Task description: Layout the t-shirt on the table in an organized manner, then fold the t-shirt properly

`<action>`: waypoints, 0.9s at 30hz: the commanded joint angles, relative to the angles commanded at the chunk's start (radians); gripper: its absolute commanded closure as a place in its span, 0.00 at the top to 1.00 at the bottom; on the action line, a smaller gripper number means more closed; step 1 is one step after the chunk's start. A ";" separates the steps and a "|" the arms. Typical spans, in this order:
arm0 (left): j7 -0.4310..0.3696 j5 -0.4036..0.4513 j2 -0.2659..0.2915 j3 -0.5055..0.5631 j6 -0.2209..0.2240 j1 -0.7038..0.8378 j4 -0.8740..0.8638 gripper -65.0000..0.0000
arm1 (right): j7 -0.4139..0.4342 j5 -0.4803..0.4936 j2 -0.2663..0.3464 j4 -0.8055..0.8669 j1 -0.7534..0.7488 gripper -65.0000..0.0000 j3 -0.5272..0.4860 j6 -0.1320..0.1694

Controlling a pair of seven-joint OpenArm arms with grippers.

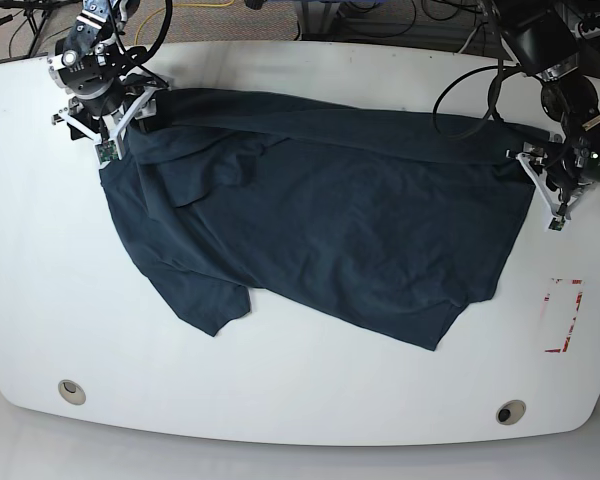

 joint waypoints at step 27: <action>0.037 -0.005 -0.006 -0.075 0.000 -0.014 0.002 0.60 | 0.000 0.008 0.000 0.000 0.000 0.59 0.002 0.000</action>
